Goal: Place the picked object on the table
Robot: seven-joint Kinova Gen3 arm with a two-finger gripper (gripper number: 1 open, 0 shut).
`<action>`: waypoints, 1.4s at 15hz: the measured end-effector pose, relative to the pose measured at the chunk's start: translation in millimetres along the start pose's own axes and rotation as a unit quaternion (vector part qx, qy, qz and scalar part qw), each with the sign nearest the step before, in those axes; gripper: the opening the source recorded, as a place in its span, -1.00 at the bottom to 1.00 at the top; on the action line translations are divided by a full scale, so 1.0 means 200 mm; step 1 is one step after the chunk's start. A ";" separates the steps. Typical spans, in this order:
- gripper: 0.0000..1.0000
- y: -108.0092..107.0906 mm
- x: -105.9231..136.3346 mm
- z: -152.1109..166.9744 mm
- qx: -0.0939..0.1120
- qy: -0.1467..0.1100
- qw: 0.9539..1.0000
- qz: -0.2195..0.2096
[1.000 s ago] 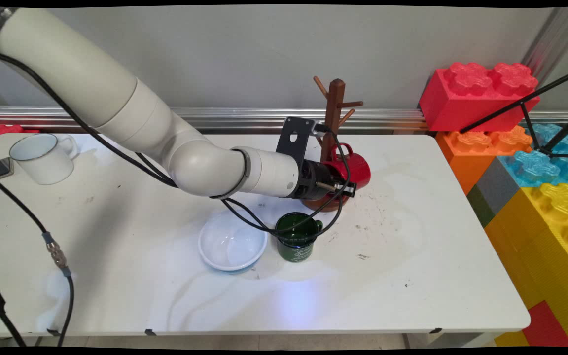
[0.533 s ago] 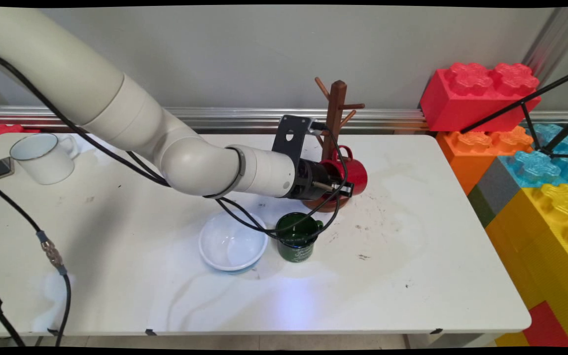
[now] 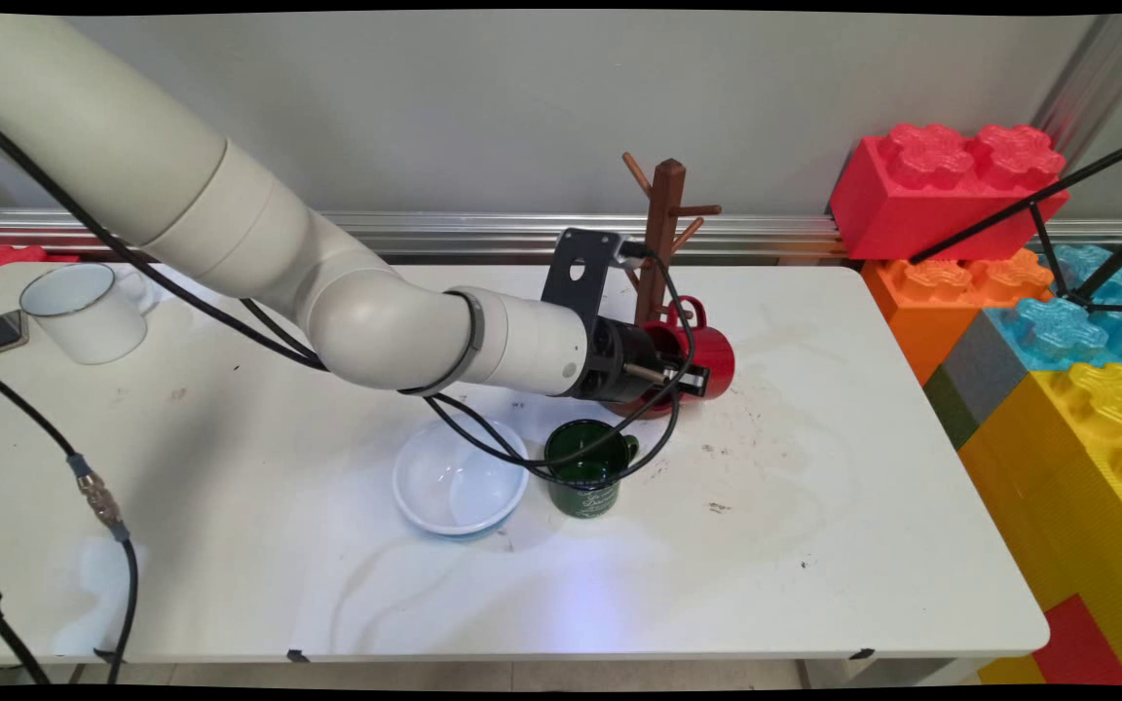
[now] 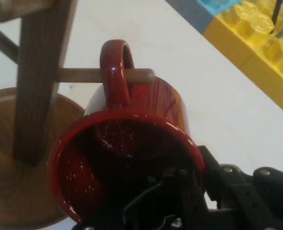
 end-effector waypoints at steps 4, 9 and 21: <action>-1.00 0.04 0.01 -0.01 -0.009 0.002 1.000 -0.001; -1.00 0.12 0.01 -0.03 -0.031 -0.003 1.000 -0.002; -1.00 0.28 0.05 -0.13 -0.068 -0.021 0.997 0.018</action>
